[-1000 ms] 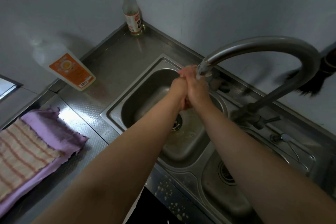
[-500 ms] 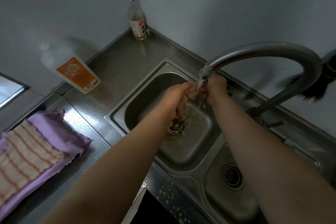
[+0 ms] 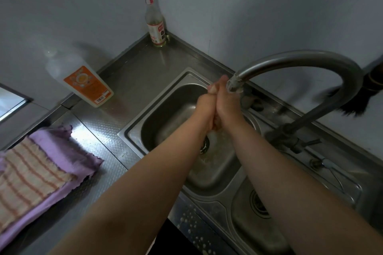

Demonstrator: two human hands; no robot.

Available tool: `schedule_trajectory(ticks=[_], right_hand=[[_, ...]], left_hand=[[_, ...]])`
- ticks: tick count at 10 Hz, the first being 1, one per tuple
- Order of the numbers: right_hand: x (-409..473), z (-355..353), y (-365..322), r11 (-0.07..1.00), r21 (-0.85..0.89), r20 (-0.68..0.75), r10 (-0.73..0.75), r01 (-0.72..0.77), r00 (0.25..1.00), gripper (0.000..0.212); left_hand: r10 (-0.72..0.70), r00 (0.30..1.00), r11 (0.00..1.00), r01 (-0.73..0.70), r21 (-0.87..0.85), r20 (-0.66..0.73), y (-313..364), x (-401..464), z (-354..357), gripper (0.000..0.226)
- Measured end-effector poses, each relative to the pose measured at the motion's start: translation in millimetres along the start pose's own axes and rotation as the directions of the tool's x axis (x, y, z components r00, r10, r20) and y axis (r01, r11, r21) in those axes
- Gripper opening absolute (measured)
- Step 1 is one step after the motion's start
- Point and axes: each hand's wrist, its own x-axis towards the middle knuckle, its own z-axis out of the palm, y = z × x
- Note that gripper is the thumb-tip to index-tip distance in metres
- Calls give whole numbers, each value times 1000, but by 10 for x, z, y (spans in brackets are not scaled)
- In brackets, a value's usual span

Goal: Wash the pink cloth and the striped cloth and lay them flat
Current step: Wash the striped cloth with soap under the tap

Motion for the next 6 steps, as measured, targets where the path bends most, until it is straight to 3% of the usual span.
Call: schedule_trajectory(ticks=[1,2,3,4,5,6], right_hand=[[75,-16,-29,999,-43,-51,22,-24,998,35],[136,-79,-57,999,-34,-116,-31,27,993,16],[536,-209,126,991,-135,-115,-13,-3,993,27],[520,-333,84,930,-366,-94,-37,0,995,51],[489,-542,104,951,-288,-85,90,-111,992,64],[443,-619,167,977,-117,48,186,-179,981,45]], left_hand=[[39,998,997,-41,63,40,-63,-28,-9,35],[67,997,989,-70,127,29,-85,-82,20,49],[59,997,971,-70,229,56,-118,-85,7,51],[80,995,964,-92,250,60,-45,-42,-186,42],[21,998,991,-28,130,59,145,19,-456,36],[-68,996,964,81,255,-61,164,88,-532,43]])
